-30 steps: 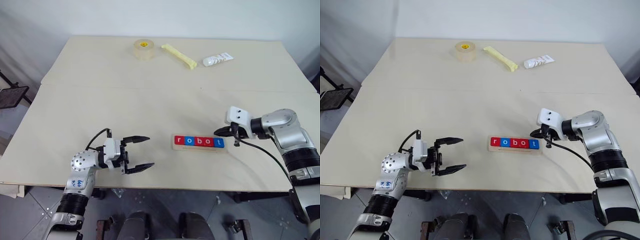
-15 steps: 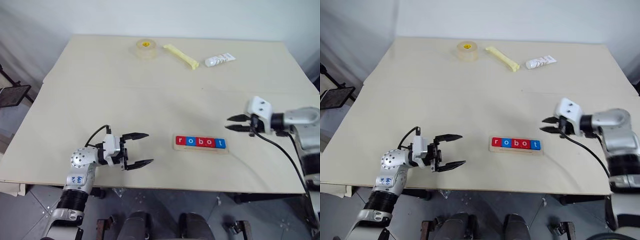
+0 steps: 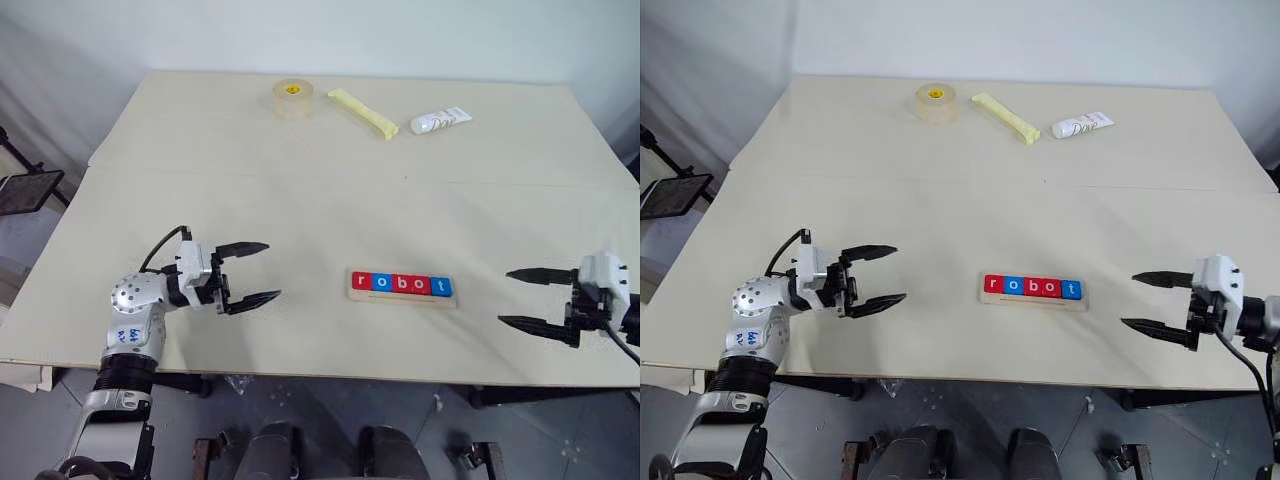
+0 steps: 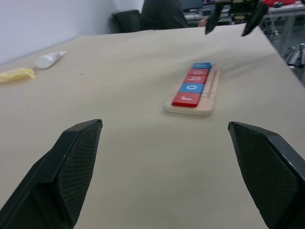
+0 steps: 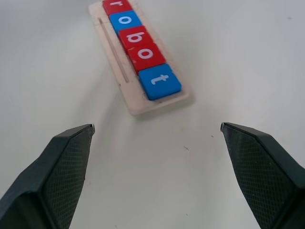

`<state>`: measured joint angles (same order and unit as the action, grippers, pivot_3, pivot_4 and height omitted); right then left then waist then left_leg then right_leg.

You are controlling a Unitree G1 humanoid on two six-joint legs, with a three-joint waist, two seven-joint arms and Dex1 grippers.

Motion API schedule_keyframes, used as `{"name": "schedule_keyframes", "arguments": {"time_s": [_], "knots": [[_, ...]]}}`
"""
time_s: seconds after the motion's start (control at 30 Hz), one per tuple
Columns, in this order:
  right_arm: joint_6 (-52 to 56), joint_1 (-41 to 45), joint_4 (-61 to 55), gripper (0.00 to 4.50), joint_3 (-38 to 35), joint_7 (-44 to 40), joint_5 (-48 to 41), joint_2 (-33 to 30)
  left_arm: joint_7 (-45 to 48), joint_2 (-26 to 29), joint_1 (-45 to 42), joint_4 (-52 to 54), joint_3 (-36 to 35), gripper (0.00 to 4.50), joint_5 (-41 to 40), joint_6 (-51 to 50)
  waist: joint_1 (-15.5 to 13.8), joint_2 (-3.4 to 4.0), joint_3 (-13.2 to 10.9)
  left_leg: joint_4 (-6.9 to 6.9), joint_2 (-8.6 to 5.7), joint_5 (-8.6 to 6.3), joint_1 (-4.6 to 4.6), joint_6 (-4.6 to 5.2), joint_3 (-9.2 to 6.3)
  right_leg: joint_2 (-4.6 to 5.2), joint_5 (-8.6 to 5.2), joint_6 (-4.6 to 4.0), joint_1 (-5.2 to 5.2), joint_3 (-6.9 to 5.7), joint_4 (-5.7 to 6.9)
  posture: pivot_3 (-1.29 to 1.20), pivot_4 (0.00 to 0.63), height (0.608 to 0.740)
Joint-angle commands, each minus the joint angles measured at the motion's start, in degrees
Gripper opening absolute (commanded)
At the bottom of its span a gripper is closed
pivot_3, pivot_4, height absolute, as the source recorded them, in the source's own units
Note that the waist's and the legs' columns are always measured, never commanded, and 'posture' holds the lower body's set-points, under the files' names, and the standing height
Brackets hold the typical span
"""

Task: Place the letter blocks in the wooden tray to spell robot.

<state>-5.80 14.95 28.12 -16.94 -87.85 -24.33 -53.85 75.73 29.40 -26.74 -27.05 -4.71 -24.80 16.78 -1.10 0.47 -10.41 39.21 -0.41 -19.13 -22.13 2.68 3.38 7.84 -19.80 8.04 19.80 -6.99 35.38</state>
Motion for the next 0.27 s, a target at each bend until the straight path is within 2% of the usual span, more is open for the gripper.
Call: {"name": "schedule_keyframes", "arguments": {"time_s": [0.03, 0.27], "knots": [[-1.5, -0.7, 1.8, 4.46, -2.9, -4.6, -2.8, -3.3, 2.3, 1.1, -1.6, -0.4, -3.0, 4.5, -3.1, -1.2, 0.0, 0.0, 0.0, 0.0, 0.0, 0.0, 0.0, 0.0, 0.0, 0.01, 0.0, 0.0, 0.0, 0.0, 0.0, 0.0, 0.15, 0.74], [-2.4, -2.9, 4.8, 4.46, -3.5, -4.7, -7.0, -7.8, 3.6, 2.9, -1.3, 1.4, -4.7, 4.5, -4.3, -5.0, -0.2, -0.02, 0.0, 0.01, -0.04, -0.01, -0.01, 0.01, -0.06, 0.06, 0.0, 0.0, -0.04, -0.04, -0.01, 0.0, 0.15, 0.74]]}}
